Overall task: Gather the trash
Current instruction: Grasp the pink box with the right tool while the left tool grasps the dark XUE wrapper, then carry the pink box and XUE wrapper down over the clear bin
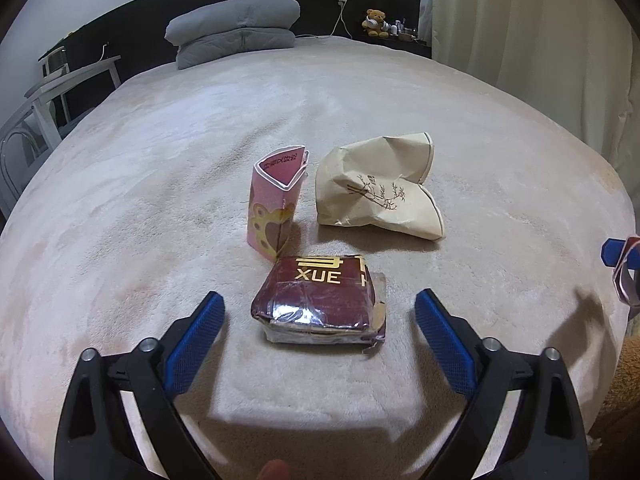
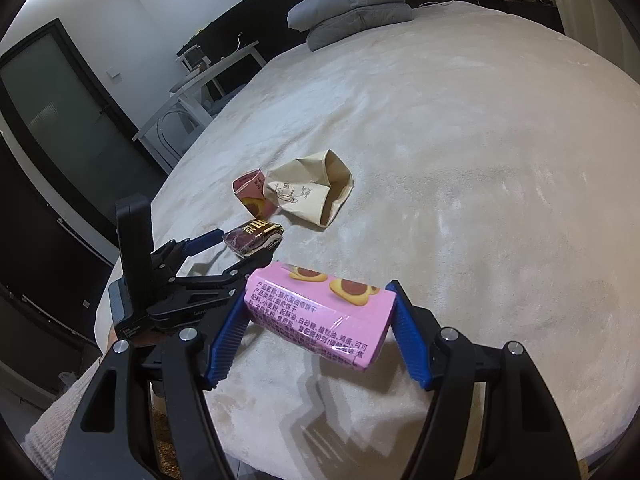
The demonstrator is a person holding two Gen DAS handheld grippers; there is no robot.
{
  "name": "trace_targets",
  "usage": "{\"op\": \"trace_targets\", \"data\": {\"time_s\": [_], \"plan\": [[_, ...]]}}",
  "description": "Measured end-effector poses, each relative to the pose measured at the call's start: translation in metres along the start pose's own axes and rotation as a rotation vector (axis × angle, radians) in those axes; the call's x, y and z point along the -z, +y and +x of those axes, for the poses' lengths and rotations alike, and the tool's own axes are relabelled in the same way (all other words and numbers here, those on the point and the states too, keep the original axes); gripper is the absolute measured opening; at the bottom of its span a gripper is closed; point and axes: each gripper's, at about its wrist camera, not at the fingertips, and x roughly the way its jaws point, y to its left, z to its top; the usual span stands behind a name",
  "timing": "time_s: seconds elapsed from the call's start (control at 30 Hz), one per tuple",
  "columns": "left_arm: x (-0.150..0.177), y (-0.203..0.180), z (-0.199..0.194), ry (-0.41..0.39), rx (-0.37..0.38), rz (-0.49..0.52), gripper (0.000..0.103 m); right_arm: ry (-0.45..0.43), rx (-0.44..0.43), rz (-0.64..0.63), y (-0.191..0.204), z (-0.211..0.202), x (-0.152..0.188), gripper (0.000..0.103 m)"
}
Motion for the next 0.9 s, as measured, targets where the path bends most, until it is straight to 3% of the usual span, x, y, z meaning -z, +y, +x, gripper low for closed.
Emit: {"op": "trace_targets", "data": {"time_s": [0.17,0.33,0.9], "plan": [[-0.001,-0.003,0.009,0.019,-0.005,0.020,0.062,0.009,0.004,-0.018,0.003,0.002,0.001,0.067],[0.000,-0.009,0.005,0.009,-0.014,0.038,0.058,0.003,0.004,-0.012,0.007,0.004,-0.002,0.067],[0.012,-0.009,-0.045,-0.065,0.006,-0.021,0.058,0.008,0.040,-0.018,0.010,0.015,-0.001,0.067]]}}
